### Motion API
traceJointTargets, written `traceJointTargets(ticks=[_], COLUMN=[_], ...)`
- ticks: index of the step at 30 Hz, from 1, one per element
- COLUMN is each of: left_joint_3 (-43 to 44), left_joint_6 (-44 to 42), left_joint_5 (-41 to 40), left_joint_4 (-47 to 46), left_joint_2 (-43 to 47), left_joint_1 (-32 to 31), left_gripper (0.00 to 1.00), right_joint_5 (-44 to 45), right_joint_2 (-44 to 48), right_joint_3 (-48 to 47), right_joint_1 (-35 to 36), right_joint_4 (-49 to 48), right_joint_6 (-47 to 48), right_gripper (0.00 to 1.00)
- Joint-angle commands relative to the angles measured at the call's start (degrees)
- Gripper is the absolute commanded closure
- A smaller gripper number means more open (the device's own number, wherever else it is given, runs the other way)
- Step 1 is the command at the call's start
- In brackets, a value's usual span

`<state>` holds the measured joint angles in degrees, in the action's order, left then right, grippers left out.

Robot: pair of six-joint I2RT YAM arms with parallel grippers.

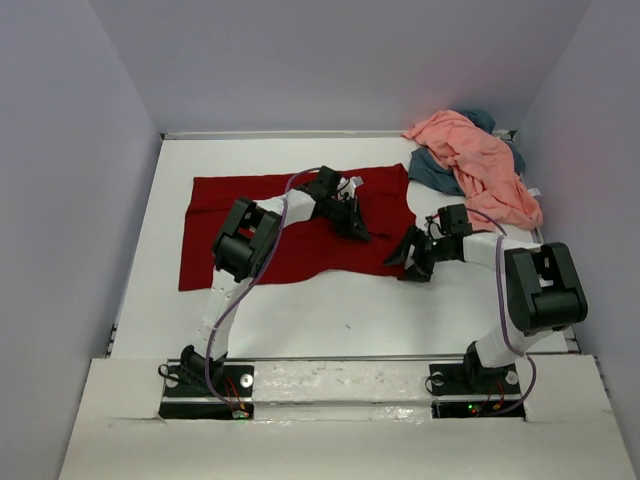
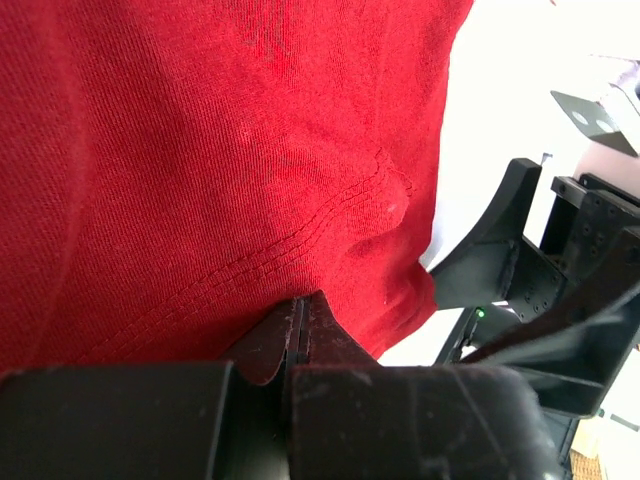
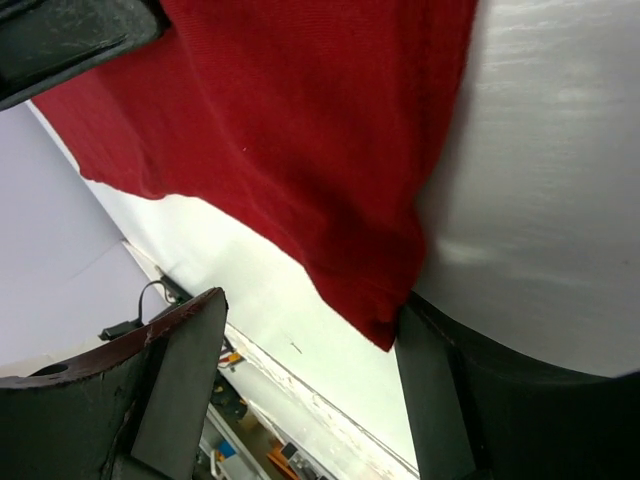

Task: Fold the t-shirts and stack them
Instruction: Grap the side of the flattened tshirt closest away from the robot with both arms

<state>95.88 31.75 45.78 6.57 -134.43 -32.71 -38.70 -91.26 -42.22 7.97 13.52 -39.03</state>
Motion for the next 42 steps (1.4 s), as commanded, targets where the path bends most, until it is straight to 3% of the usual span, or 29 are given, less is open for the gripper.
traceJointTargets(ticks=[1, 11, 24, 29, 38, 42], left_joint_3=[1.24, 1.42, 2.91, 3.7, 3.0, 3.18], left_joint_6=[-2.04, -2.83, -3.71, -4.41, -5.12, -5.29], left_joint_5=[-3.33, -3.24, -3.59, -3.77, -4.12, -4.12], left_joint_4=[3.63, 5.12, 7.14, 8.28, 9.08, 9.43], left_joint_2=[-0.75, 0.66, 1.1, 1.1, 1.89, 1.89], left_joint_1=[-0.51, -0.51, -0.51, -0.43, -0.43, -0.25], left_gripper=[1.0, 1.0, 1.0, 1.0, 1.0, 1.0], right_joint_5=[3.09, 9.34, 14.18, 10.33, -1.02, -2.17], right_joint_2=[-1.54, -4.36, -4.18, -6.2, -10.86, -11.3], right_joint_3=[-3.22, -6.74, -7.88, -8.06, -5.95, -5.51], right_joint_1=[0.38, 0.38, -6.82, -7.44, -7.97, -7.97], right_joint_4=[1.16, 1.86, 5.73, 2.31, -12.72, -16.5], right_joint_6=[3.07, 5.1, 9.58, 8.36, -2.62, -5.35], right_gripper=[0.28, 0.28, 0.27, 0.27, 0.27, 0.27])
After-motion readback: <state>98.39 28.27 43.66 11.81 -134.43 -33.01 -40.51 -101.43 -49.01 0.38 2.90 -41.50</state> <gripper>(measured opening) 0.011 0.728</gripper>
